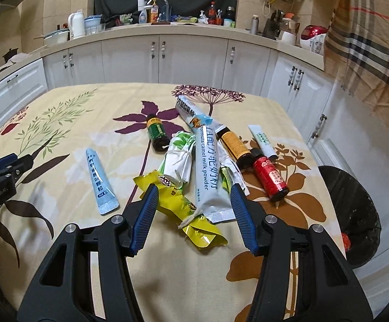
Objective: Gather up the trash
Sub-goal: 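Move both open tools back over the table toward the remaining trash, then grasp the yellow snack wrapper with the right tool while the left tool grasps the blue tube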
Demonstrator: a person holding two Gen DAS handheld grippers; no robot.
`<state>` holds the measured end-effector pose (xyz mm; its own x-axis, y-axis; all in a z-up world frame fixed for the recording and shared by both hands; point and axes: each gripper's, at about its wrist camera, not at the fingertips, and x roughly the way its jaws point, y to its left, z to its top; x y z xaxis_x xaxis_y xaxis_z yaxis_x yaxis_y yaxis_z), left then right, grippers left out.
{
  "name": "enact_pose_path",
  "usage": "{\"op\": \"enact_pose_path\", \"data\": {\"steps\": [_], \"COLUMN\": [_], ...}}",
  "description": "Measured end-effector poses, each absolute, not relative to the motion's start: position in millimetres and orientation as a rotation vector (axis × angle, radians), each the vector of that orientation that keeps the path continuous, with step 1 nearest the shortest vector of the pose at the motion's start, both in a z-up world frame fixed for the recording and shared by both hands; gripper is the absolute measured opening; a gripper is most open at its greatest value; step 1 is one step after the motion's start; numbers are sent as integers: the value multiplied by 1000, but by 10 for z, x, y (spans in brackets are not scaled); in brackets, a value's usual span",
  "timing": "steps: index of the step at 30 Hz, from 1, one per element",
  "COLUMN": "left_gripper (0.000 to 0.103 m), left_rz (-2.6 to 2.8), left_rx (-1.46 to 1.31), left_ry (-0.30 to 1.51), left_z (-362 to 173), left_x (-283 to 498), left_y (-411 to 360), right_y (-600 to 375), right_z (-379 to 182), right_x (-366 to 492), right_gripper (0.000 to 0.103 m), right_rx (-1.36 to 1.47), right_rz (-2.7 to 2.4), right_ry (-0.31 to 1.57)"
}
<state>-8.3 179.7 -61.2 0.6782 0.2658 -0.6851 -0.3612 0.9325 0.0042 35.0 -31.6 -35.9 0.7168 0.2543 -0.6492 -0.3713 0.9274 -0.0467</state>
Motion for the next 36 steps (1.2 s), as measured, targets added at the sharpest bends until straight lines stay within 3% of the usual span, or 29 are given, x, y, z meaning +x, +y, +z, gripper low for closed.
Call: {"op": "enact_pose_path", "data": {"steps": [17, 24, 30, 36], "left_gripper": [43, 43, 43, 43], "left_rz": [365, 353, 324, 281], "left_rx": [-160, -153, -143, -118], "left_ry": [765, 772, 776, 773], "left_z": [-677, -692, -687, -647], "left_x": [-132, -111, -83, -19], "left_y": [1885, 1815, 1692, 1488], "right_y": [-295, -309, -421, -563], "right_z": [-512, -547, -536, -498], "right_x": [374, 383, 357, 284], "right_gripper": [54, 32, 25, 25], "right_rx": [-205, -244, -214, -178], "right_rz": [400, 386, 387, 373], "right_ry": [797, 808, 802, 783]}}
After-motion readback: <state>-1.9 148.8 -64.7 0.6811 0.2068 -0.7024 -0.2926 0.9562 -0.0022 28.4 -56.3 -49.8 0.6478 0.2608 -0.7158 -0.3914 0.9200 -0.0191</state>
